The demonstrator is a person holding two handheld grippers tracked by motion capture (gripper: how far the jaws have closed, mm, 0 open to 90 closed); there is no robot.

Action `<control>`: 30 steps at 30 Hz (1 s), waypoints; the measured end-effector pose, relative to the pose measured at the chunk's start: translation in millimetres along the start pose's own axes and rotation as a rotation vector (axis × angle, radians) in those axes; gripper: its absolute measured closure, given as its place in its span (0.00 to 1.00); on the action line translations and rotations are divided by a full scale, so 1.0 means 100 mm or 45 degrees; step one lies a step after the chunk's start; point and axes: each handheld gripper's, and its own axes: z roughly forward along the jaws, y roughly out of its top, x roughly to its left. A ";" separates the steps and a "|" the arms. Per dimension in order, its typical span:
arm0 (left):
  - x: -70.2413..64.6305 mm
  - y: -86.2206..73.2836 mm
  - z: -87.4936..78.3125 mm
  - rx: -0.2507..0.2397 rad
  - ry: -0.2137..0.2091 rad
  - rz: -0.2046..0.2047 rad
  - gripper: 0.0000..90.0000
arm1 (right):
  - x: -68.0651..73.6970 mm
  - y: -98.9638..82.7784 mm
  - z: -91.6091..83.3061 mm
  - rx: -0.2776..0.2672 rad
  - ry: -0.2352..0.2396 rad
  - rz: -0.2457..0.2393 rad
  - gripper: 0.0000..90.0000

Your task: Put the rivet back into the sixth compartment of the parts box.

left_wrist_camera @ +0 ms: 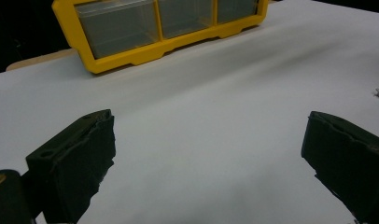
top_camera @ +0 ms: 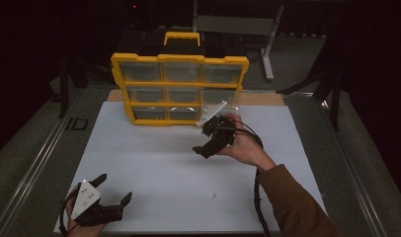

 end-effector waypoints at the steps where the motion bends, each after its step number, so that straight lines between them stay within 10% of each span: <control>1: 0.00 0.00 0.00 0.000 0.001 0.000 0.03 | 0.00 -0.02 0.01 0.009 -0.002 -0.001 0.18; 30: 0.00 0.00 0.01 0.005 0.001 0.001 0.03 | 0.20 -0.77 0.13 -0.007 0.069 0.061 0.18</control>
